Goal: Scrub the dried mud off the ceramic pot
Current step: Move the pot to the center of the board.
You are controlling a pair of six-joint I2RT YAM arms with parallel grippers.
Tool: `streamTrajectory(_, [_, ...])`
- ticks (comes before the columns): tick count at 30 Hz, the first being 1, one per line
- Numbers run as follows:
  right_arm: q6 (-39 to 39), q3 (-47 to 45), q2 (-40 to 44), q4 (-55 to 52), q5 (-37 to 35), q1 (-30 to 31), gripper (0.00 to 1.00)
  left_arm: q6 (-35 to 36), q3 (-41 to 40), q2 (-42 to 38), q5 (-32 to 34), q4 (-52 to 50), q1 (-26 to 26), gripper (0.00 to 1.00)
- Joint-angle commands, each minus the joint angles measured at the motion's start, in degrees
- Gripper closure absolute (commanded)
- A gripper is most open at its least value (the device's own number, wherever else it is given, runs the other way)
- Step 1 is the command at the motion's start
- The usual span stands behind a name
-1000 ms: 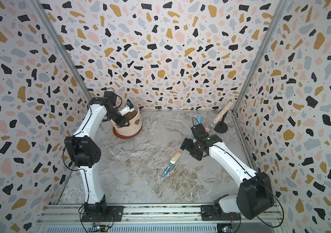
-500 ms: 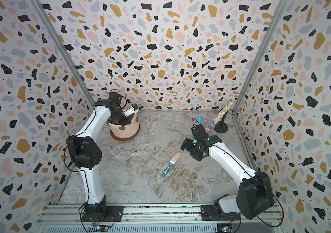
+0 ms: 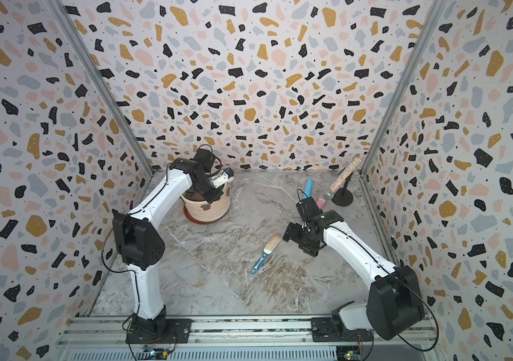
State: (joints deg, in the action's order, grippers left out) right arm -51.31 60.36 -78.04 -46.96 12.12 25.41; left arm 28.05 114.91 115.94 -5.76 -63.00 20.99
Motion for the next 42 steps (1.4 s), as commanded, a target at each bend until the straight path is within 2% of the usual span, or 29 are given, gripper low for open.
streamTrajectory(1, [1.47,-0.42,1.96,-3.01,-1.23,0.23,0.09,-4.54,0.89,-1.12,-6.15,-3.94,4.59,1.00])
streamTrajectory(4, [0.97,-0.95,2.69,-4.07,-2.19,0.25,0.09,-9.64,0.86,-1.44,-6.24,-2.55,6.94,1.00])
streamTrajectory(7, [-1.70,-1.82,4.00,-6.46,-3.59,0.12,0.08,-20.11,1.68,-1.68,-6.21,0.54,8.06,1.00])
streamTrajectory(10, [-4.38,-3.49,5.17,-6.22,-0.04,0.18,0.08,-28.55,4.92,-0.57,-4.81,1.56,9.60,1.00])
streamTrajectory(15, [-7.83,-8.43,7.02,-2.56,4.57,0.63,0.09,-34.80,8.95,2.53,1.56,2.79,14.80,1.00])
streamTrajectory(19, [-8.60,-9.84,7.10,-2.58,5.03,1.48,0.09,-36.79,12.85,7.04,6.62,3.90,18.65,1.00])
streamTrajectory(23, [-9.83,-10.70,8.43,-3.62,4.07,3.09,0.09,-39.67,21.52,13.66,9.36,2.30,20.57,1.00])
streamTrajectory(28, [-11.18,-12.02,9.12,-1.05,4.49,4.70,0.09,-42.20,25.46,15.41,5.96,3.90,21.31,1.00])
streamTrajectory(31, [-11.14,-10.92,6.91,0.26,4.43,6.60,0.10,-42.45,26.15,14.74,5.04,4.16,21.37,0.88])
streamTrajectory(34, [-13.02,-10.15,3.74,3.40,4.69,9.57,0.10,-41.02,25.58,12.63,4.90,3.34,21.22,0.82])
streamTrajectory(39, [-16.90,-8.52,-2.04,9.60,3.23,14.29,0.10,-37.50,22.11,6.15,4.55,1.94,19.62,0.67])
streamTrajectory(42, [-16.47,-5.33,-6.70,10.71,2.08,15.73,0.10,-35.84,19.57,1.38,3.77,0.85,17.56,0.64])
